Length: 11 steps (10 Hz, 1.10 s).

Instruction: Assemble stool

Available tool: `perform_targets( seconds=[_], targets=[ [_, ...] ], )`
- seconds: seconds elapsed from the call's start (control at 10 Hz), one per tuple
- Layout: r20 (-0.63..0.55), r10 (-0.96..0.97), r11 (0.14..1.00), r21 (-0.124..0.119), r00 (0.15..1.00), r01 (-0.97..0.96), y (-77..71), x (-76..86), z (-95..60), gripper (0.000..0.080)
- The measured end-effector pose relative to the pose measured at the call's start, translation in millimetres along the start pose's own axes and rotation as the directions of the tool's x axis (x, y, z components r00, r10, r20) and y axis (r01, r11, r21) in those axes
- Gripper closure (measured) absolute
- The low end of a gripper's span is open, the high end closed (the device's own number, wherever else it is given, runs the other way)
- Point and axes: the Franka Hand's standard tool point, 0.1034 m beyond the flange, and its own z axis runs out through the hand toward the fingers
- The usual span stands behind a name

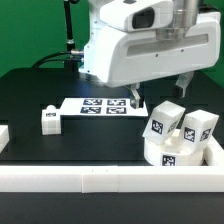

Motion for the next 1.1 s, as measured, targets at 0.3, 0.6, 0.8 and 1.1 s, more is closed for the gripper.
perform_targets(
  seconds=[0.3, 0.6, 0.8, 1.1],
  targets=[
    [0.068, -0.012, 1.0, -0.006, 0.998, 0.013, 1.3, 6.9, 4.0, 0.015],
    [0.071, -0.009, 1.0, -0.004, 0.997, 0.009, 0.8, 6.7, 7.5, 0.015],
    [0.071, -0.012, 1.0, -0.001, 0.997, 0.012, -4.6, 8.3, 10.2, 0.015],
    [0.078, -0.021, 1.0, 0.002, 0.997, 0.021, -5.4, 8.2, 15.4, 0.024]
  ],
)
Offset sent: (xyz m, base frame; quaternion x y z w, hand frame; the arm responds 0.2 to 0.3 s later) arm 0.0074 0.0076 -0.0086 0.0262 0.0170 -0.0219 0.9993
